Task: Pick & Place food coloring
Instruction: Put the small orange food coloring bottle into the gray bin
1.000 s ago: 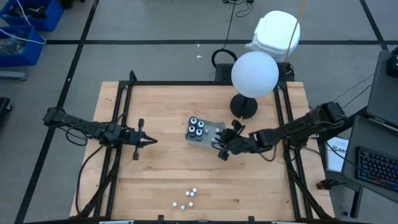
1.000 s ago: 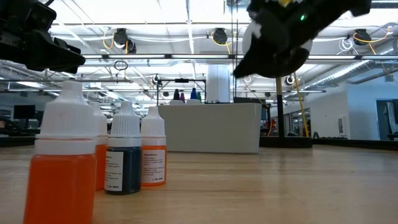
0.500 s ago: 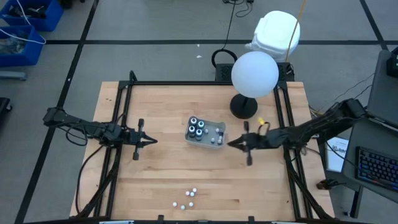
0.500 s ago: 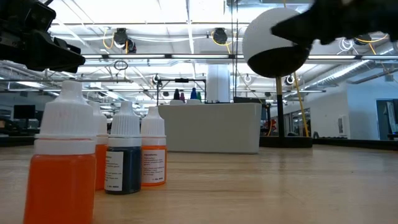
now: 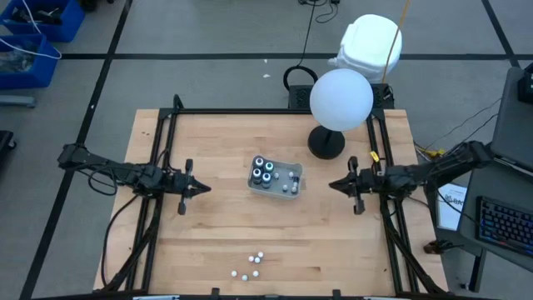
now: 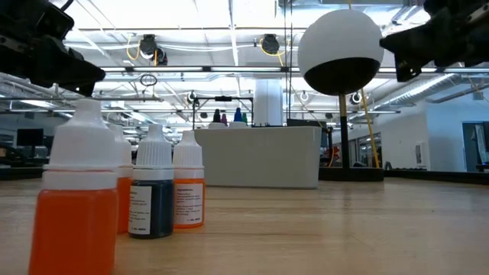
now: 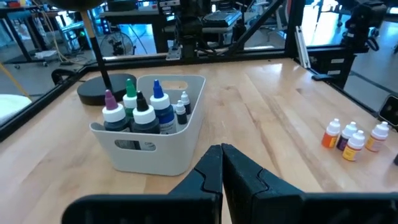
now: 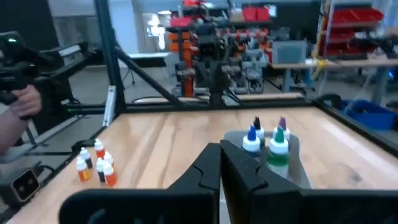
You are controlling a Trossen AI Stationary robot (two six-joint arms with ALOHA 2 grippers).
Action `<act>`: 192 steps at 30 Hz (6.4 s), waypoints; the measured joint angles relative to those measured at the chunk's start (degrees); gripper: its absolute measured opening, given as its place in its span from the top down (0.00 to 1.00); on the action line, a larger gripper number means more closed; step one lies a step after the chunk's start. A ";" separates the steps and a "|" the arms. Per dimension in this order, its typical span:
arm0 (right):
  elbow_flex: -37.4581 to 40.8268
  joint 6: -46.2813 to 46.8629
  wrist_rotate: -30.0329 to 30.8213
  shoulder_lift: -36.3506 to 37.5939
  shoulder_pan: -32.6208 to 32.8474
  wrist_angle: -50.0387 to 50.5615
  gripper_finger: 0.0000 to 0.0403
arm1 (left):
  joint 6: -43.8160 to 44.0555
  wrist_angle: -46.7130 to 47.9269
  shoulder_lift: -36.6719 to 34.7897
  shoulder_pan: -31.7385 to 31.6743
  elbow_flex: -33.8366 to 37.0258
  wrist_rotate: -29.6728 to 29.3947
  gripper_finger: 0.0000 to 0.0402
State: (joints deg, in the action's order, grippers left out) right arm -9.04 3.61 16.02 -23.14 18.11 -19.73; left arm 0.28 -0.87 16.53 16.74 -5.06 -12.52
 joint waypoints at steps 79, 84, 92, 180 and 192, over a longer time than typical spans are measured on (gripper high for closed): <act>7.02 -7.29 1.89 -8.48 0.76 -16.67 1.00 | 32.83 4.05 87.49 28.97 -52.61 0.49 0.52; 7.02 -7.29 1.89 -8.48 0.76 -16.67 1.00 | 31.70 4.02 87.68 28.97 -52.61 0.44 0.52; 7.02 -7.34 1.89 -8.47 0.76 -16.73 1.00 | 31.24 3.68 90.14 29.06 -52.59 0.44 0.52; 7.02 -7.49 2.24 -8.48 0.72 -17.78 1.00 | 8.27 -0.94 57.35 -4.18 -44.56 -4.27 0.81; 7.02 -8.64 1.97 -8.50 0.73 -17.76 1.00 | -1.28 -0.73 86.79 -17.12 -68.73 16.06 0.81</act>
State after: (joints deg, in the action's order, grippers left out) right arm -2.02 -5.03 18.00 -31.64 18.85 -37.50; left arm -0.99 -1.61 103.32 -0.38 -73.79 3.55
